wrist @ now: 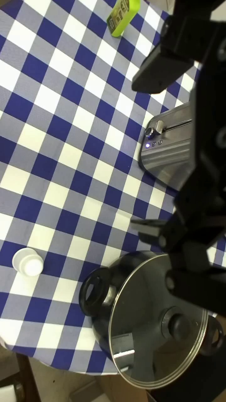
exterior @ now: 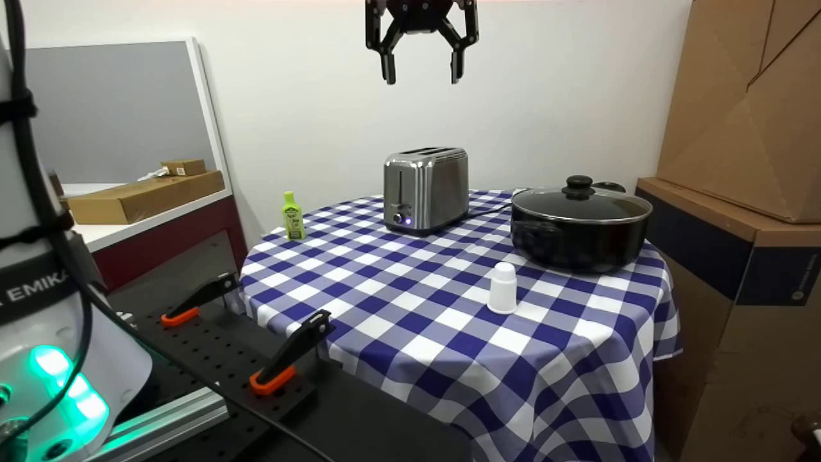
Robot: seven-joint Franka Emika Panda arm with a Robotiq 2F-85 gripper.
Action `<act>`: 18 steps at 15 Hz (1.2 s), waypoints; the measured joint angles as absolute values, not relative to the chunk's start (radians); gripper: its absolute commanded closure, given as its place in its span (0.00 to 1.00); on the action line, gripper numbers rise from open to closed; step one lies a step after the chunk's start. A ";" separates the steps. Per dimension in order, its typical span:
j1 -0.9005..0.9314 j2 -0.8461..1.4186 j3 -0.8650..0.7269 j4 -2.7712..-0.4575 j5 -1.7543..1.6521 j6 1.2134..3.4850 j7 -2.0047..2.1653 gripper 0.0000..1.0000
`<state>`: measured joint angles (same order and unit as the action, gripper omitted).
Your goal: Push the toaster lever up
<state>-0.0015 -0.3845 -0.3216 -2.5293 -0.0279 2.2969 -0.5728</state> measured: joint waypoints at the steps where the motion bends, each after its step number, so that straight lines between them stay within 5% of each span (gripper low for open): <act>1: -0.001 -0.385 -0.322 -2.529 -0.028 2.297 -0.573 0.00; 13: -0.015 -0.381 -0.307 -2.530 -0.028 2.318 -0.569 0.00; 14: -0.017 -0.377 -0.302 -2.530 -0.028 2.339 -0.566 0.18; 18: -0.018 -0.334 -0.270 -2.532 -0.028 2.452 -0.533 0.47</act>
